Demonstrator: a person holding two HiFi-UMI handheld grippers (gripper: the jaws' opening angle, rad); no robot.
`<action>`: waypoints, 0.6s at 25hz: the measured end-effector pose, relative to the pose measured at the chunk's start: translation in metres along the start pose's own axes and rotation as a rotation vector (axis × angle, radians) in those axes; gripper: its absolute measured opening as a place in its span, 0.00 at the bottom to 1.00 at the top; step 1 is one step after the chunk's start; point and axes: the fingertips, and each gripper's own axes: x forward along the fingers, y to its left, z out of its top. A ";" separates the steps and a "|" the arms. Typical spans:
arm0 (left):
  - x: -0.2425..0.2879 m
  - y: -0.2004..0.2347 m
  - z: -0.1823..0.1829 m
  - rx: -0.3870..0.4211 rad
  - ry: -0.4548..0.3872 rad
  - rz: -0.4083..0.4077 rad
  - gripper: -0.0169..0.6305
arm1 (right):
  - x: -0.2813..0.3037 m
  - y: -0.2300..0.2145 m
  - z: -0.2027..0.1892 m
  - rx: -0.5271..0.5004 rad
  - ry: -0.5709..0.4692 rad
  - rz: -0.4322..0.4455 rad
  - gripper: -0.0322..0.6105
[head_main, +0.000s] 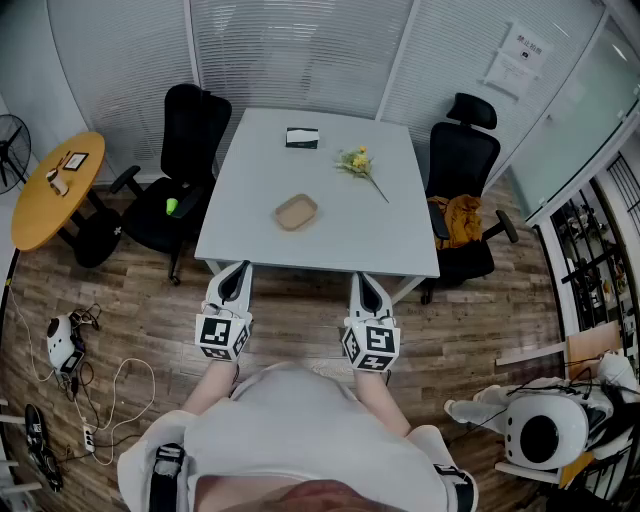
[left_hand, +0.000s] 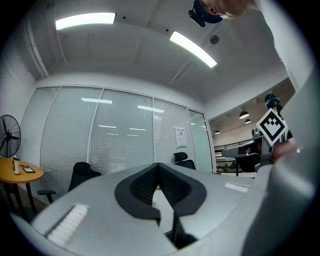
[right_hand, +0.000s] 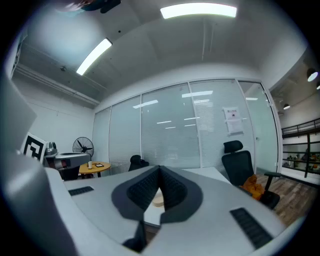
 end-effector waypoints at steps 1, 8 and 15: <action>0.000 0.000 0.001 0.002 -0.001 -0.002 0.04 | -0.001 0.001 0.000 0.002 0.000 0.000 0.06; 0.002 0.001 0.002 -0.004 -0.004 -0.012 0.04 | 0.002 0.002 -0.002 0.008 0.004 -0.002 0.06; 0.001 0.006 0.002 -0.012 -0.001 -0.012 0.04 | 0.007 0.010 -0.005 -0.023 0.036 0.020 0.06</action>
